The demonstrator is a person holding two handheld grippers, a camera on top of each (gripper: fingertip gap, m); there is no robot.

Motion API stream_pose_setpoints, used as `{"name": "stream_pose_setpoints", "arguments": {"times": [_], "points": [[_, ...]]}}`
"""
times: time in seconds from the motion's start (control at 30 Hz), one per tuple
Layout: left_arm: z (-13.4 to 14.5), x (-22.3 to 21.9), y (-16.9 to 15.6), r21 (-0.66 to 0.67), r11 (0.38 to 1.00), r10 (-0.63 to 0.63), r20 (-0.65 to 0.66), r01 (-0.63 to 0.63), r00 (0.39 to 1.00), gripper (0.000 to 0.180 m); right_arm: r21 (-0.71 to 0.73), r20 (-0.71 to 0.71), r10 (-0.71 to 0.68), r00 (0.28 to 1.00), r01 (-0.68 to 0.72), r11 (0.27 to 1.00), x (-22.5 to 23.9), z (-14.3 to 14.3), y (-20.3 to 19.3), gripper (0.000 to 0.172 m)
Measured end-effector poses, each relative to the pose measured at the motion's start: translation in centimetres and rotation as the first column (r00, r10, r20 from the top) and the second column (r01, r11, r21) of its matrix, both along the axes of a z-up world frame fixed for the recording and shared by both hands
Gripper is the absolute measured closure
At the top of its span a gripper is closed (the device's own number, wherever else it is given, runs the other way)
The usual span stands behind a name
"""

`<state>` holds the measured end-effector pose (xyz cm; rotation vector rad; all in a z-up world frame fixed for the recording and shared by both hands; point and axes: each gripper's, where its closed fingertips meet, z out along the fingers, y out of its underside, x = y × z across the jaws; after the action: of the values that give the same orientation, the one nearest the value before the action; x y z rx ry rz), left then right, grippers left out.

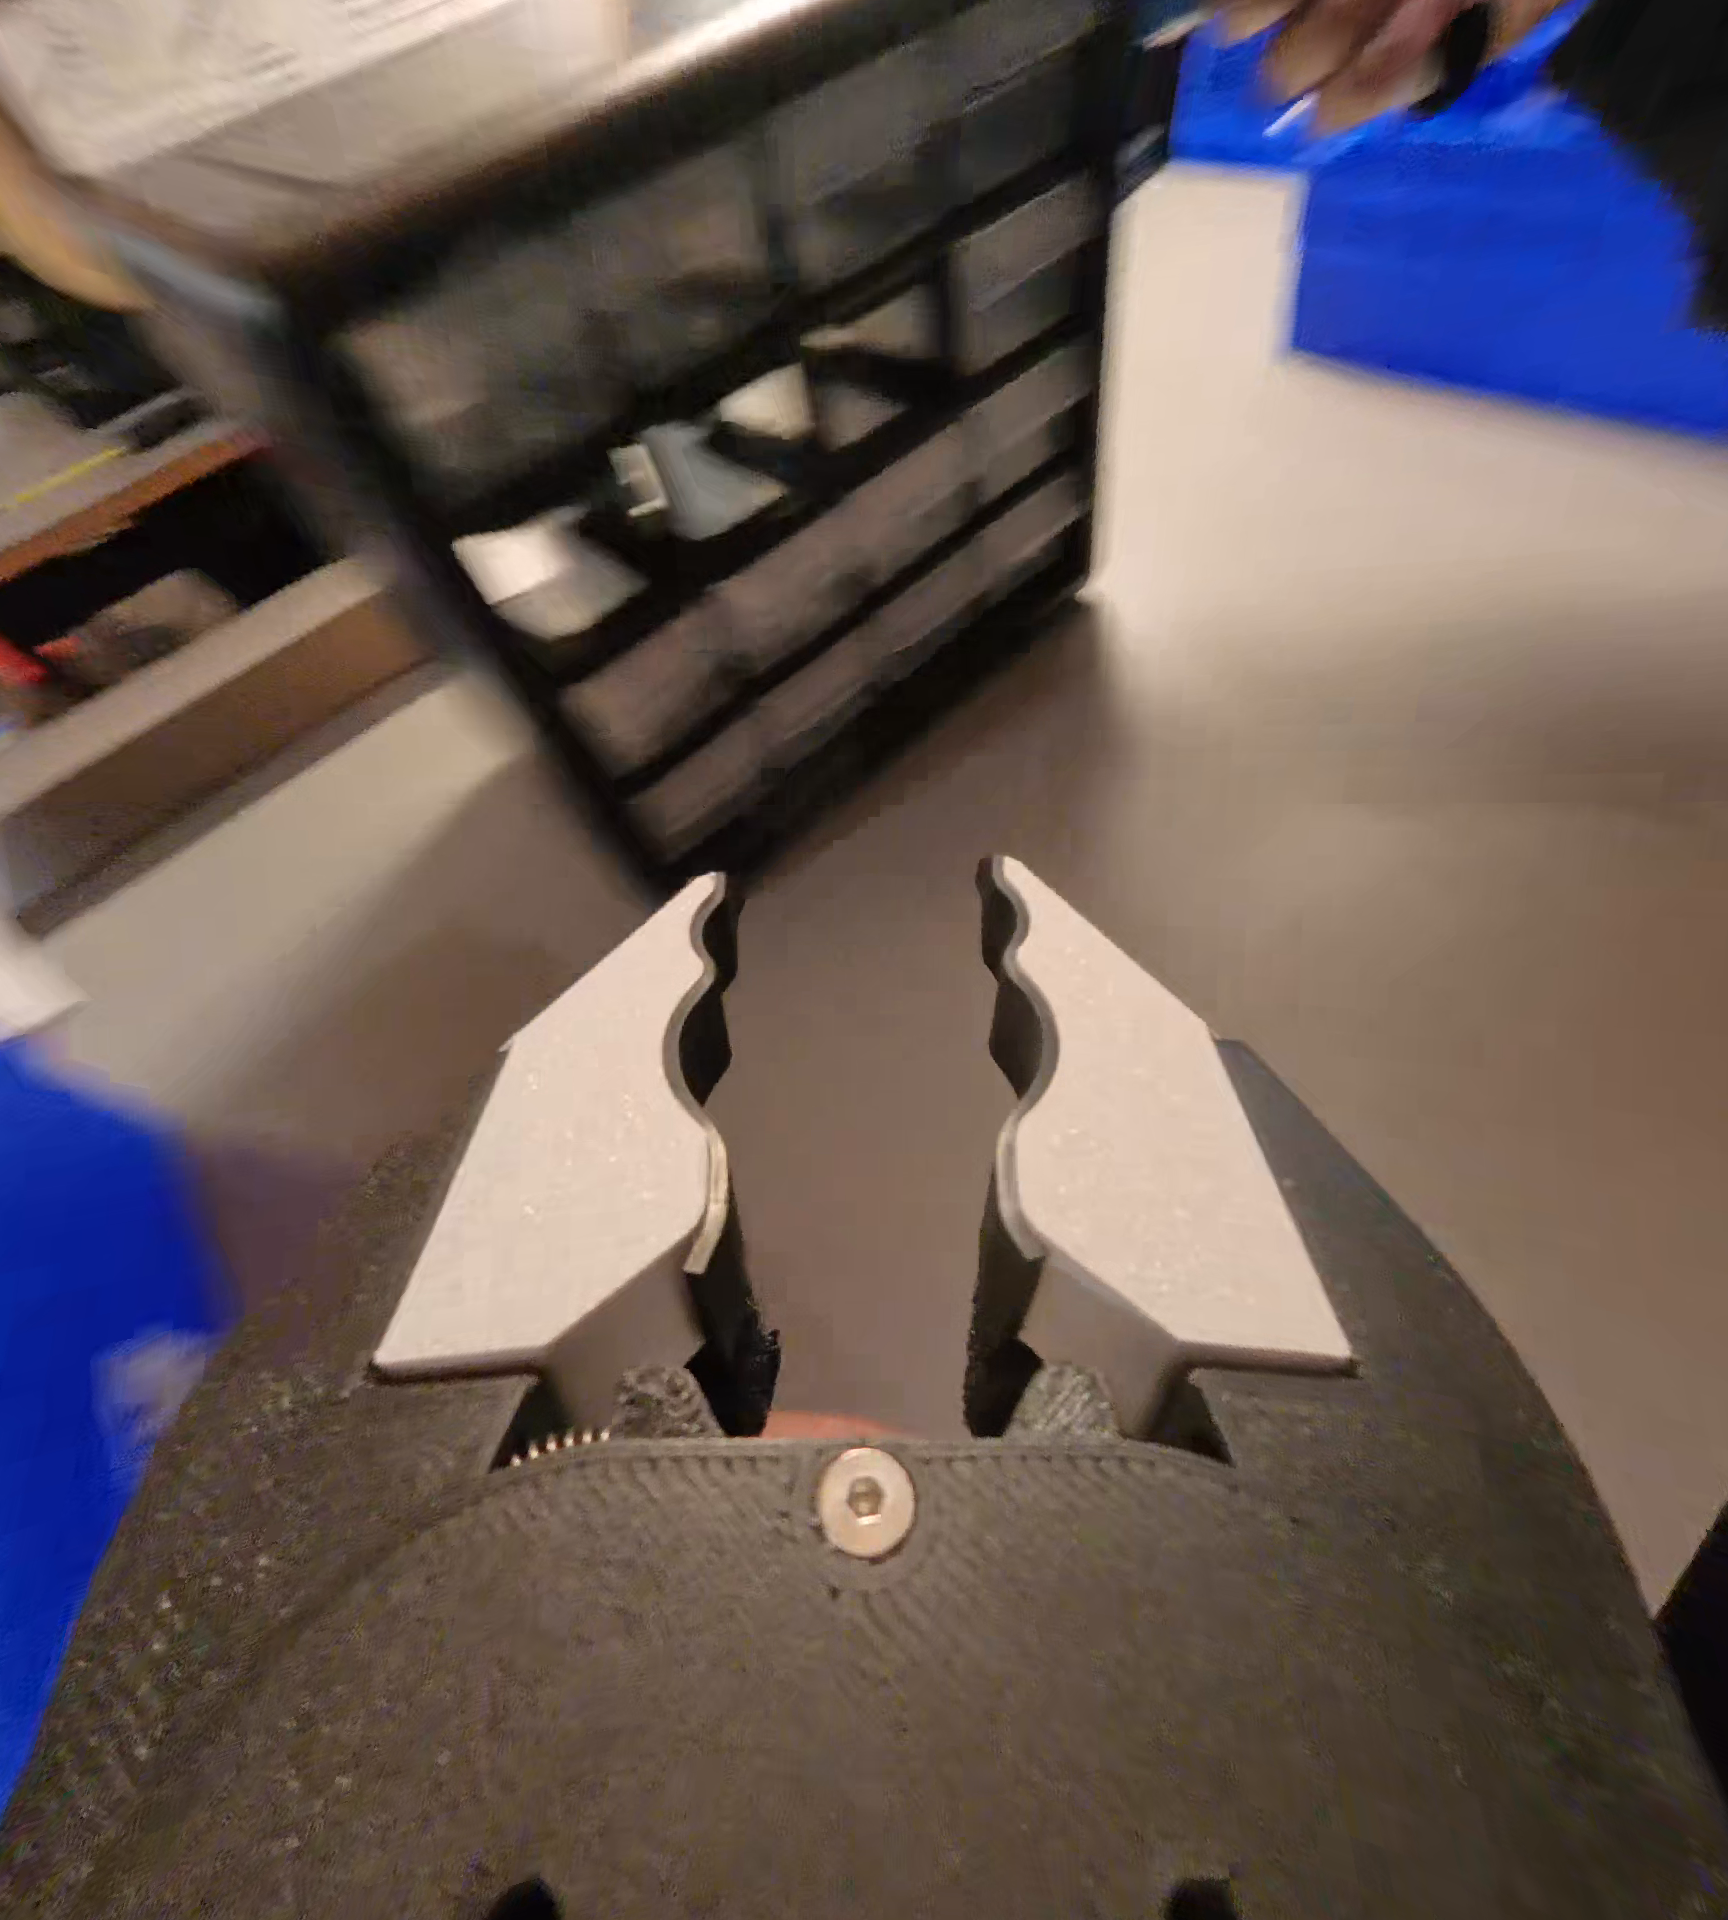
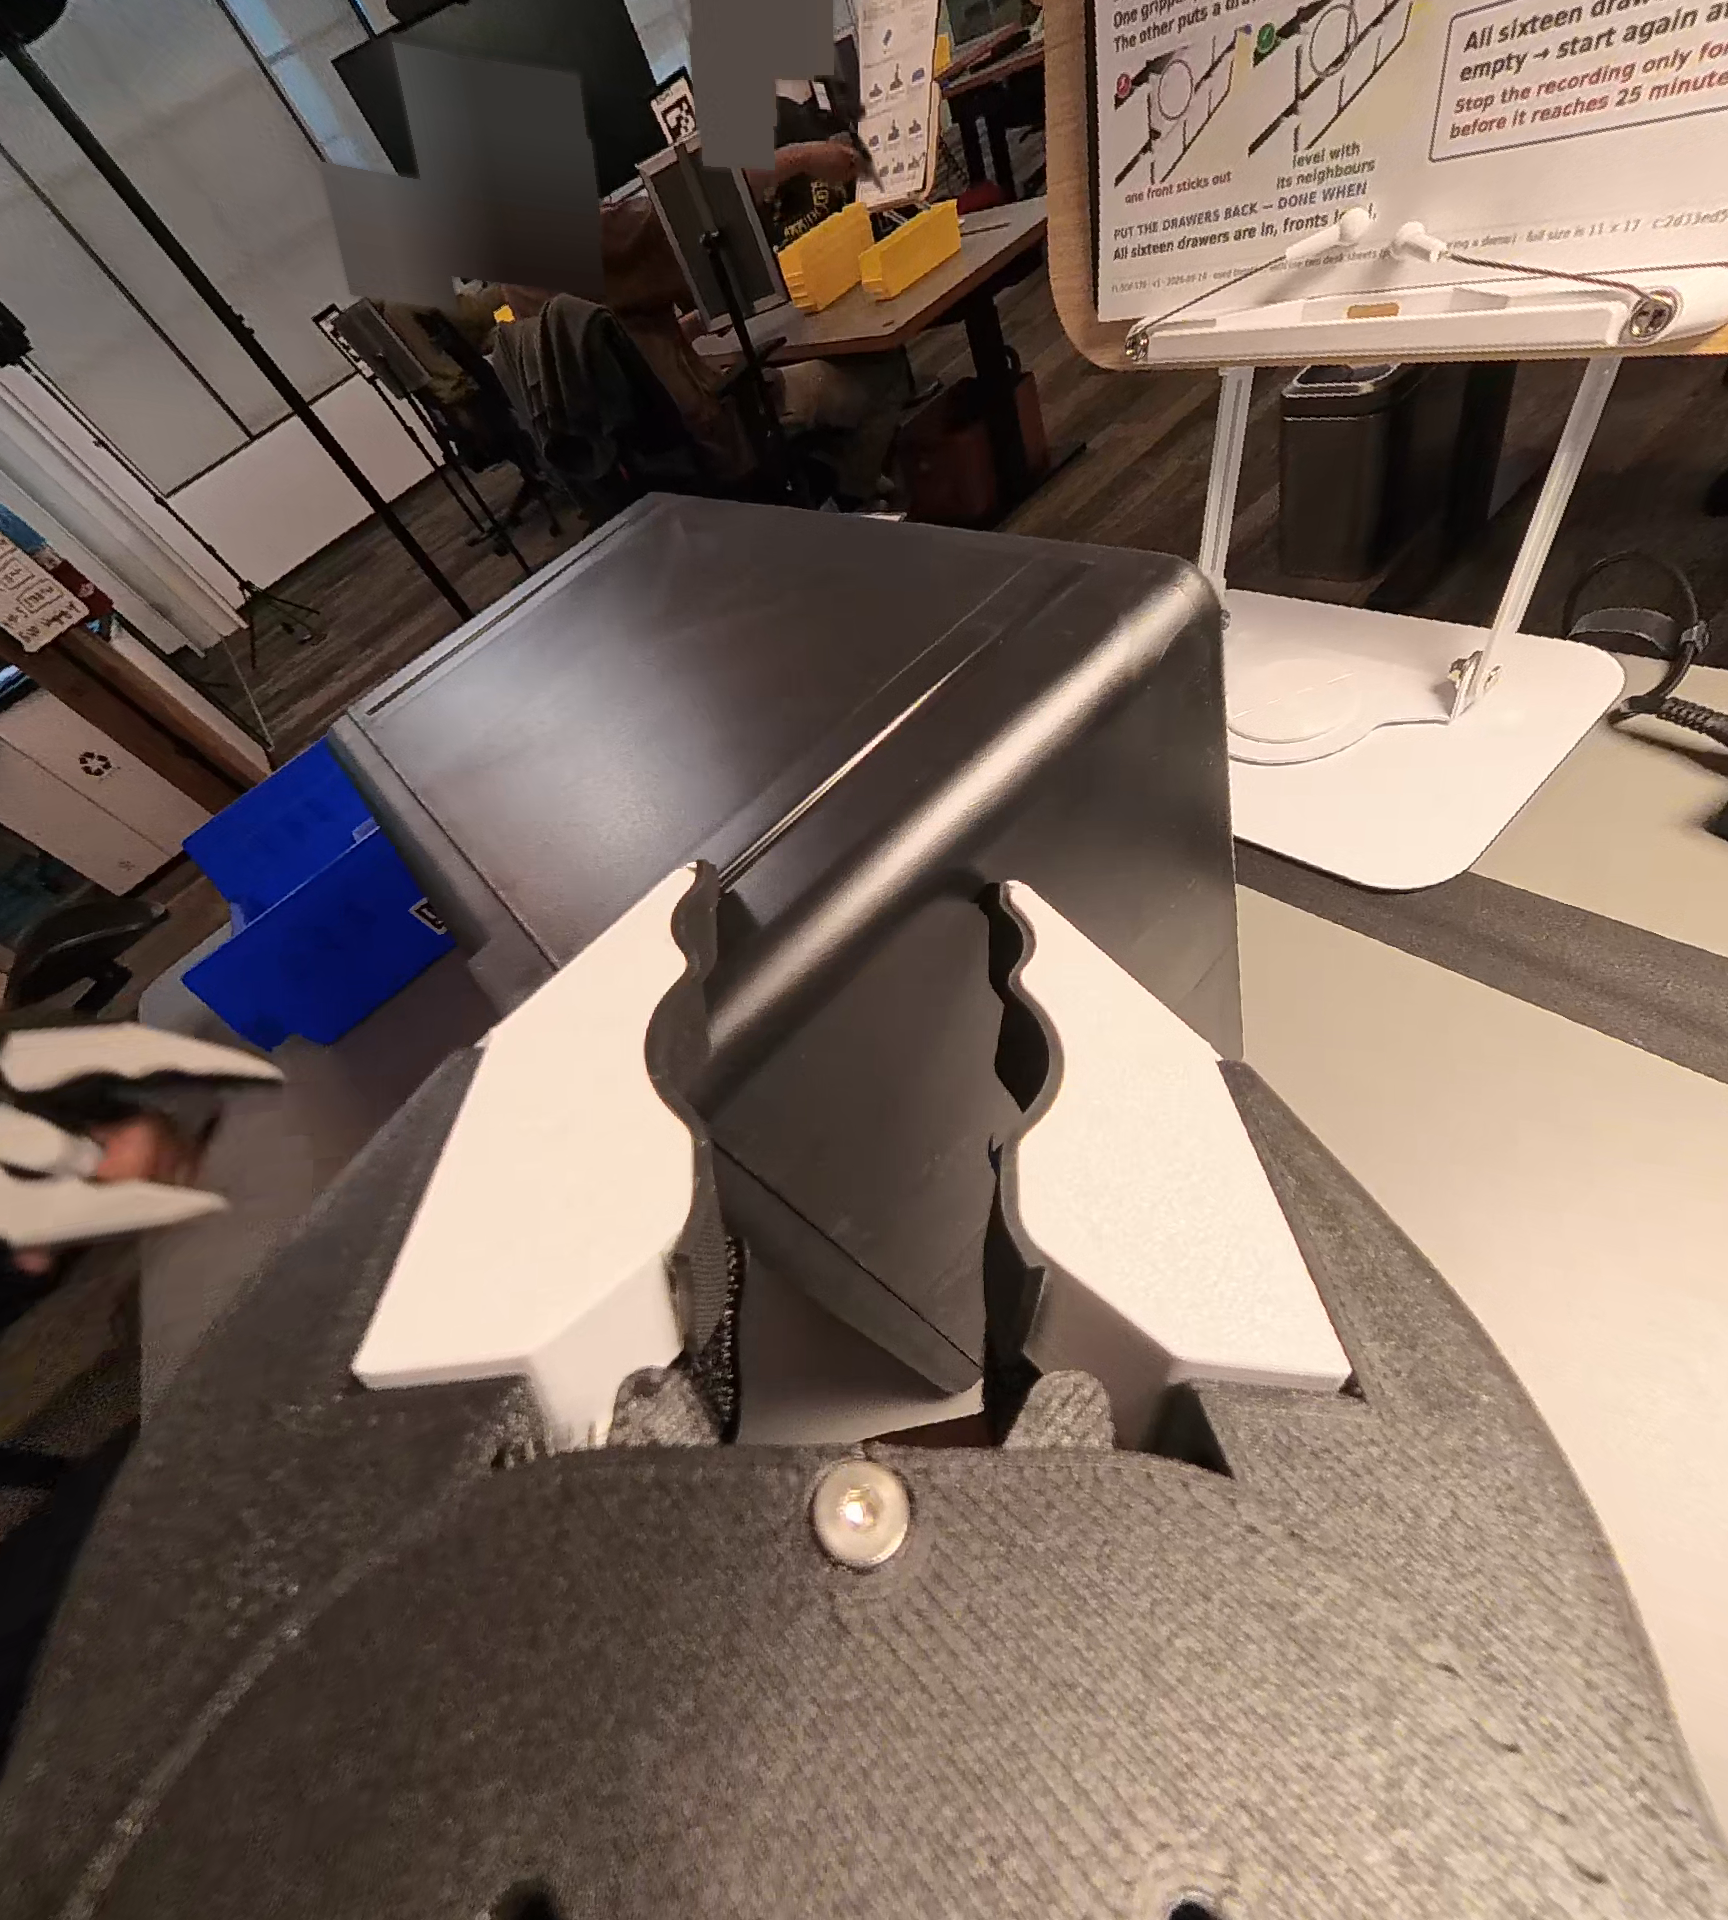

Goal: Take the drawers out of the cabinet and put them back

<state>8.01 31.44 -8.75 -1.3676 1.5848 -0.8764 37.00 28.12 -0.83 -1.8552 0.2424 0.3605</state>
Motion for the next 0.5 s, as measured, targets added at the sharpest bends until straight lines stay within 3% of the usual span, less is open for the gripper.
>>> {"name": "stream_pose_setpoints", "arguments": {"times": [0.1, 0.17, 0.23, 0.3, 0.37, 0.5], "points": [[2.6, -5.6, 7.7, 0.255, 0.952, 0.217, -0.166, -0.17, 0.962, 0.131, 0.005, -0.018, 0.011, 1.0, -0.011, 1.0, 0.0, -0.1, 0.0, 0.116], [2.7, -10.0, 13.6, 0.459, 0.866, 0.367, -0.314, -0.199, 0.876, 0.129, 0.006, -0.019, 0.014, 1.0, -0.014, 1.0, 0.0, -0.1, 0.0, 0.116], [1.3, -14.2, 19.3, 0.603, 0.79, 0.463, -0.469, -0.109, 0.752, 0.118, 0.005, -0.011, 0.014, 1.0, -0.014, 1.0, 0.0, -0.1, 0.0, 0.116], [-1.4, -17.4, 23.7, 0.624, 0.781, 0.484, -0.61, 0.005, 0.627, 0.116, 0.005, -0.006, 0.013, 1.0, -0.013, 1.0, 0.0, -0.1, 0.0, 0.116], [-4.5, -19.0, 26.5, 0.559, 0.828, 0.459, -0.707, 0.029, 0.538, 0.113, 0.005, -0.002, 0.012, 1.0, -0.012, 1.0, 0.0, 0.0, -0.1, 0.117], [-8.5, -18.6, 29.6, 0.511, 0.858, 0.407, -0.747, 0.062, 0.526, 0.111, 0.002, 0.018, 0.012, 1.0, -0.012, 1.0, -0.1, 0.1, -0.1, 0.117]]}}
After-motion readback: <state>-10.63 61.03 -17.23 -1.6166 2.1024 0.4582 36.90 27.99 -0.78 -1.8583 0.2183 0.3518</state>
